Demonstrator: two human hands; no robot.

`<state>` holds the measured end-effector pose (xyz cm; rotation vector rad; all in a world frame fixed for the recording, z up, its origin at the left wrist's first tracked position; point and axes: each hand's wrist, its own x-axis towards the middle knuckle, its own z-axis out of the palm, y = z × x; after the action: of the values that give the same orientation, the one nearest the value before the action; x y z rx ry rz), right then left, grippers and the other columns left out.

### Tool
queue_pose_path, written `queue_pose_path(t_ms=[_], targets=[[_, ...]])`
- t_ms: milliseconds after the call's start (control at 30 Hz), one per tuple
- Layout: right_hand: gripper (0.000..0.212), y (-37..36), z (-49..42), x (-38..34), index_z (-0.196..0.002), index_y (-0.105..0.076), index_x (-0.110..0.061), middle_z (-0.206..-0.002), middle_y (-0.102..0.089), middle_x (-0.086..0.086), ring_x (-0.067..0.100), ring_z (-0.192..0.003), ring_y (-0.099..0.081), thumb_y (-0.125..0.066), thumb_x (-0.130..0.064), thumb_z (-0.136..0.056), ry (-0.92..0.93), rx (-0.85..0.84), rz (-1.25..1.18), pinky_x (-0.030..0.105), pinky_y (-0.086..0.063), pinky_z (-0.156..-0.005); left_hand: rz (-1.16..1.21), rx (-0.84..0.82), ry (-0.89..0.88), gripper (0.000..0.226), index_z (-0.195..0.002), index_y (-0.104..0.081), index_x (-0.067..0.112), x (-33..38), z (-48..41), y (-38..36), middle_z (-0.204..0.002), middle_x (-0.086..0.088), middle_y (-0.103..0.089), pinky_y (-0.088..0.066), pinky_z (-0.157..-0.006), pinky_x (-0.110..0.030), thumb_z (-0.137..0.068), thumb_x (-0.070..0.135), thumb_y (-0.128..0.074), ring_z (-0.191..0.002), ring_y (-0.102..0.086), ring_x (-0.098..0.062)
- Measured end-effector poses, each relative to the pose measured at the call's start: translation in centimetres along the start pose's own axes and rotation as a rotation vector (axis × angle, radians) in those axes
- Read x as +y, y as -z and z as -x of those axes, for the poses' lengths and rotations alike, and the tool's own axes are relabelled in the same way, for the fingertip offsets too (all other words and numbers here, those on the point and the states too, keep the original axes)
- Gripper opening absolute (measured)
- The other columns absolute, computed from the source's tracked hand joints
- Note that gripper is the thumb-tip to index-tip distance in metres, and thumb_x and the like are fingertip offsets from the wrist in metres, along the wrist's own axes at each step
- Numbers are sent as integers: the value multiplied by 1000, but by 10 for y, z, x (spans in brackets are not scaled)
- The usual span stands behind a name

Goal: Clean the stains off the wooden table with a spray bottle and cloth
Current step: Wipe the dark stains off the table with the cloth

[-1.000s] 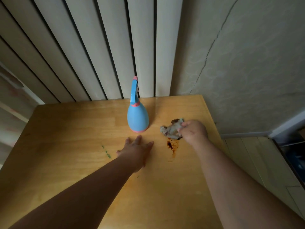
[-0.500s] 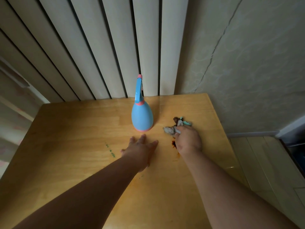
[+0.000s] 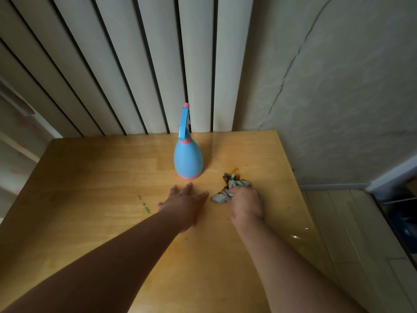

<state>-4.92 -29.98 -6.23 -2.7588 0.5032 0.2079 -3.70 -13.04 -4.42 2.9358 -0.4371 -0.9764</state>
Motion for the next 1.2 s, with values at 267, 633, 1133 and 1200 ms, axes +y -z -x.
queue_pose_path(t_ms=[267,633,1133,1200], targets=[[23,8,5,-6,-101,-72,-20,-102,-70,2,23,-95,-65,-61,-36,-88,-6,-65,5,29,-54,-76,-5,3,15,97,-151,-7,53,2,1,1,-165,1,6,-31,-109,-67,-86,22,-72,-149,4,-41],[33,38,-49,-3,-127,-58,-19,-126,-53,3,27,-113,-53,-56,-21,-94,-43,205,-297,36,-49,-93,4,14,-6,97,-151,-9,53,-1,-2,-3,-165,1,5,-31,-108,-68,-86,18,-71,-149,6,-40],[36,-14,-12,-6,-126,-63,-18,-131,-56,-2,18,-123,-46,-55,-11,-92,138,71,-152,26,-38,-102,3,-3,10,96,-151,-9,52,1,1,2,-165,2,7,-30,-109,-68,-86,19,-72,-149,6,-41],[36,-12,2,-7,-122,-64,-21,-127,-55,-5,17,-121,-46,-60,-18,-87,131,56,-130,28,-42,-98,4,-4,13,96,-151,-9,52,1,1,1,-165,2,7,-30,-109,-67,-86,20,-72,-149,6,-41]])
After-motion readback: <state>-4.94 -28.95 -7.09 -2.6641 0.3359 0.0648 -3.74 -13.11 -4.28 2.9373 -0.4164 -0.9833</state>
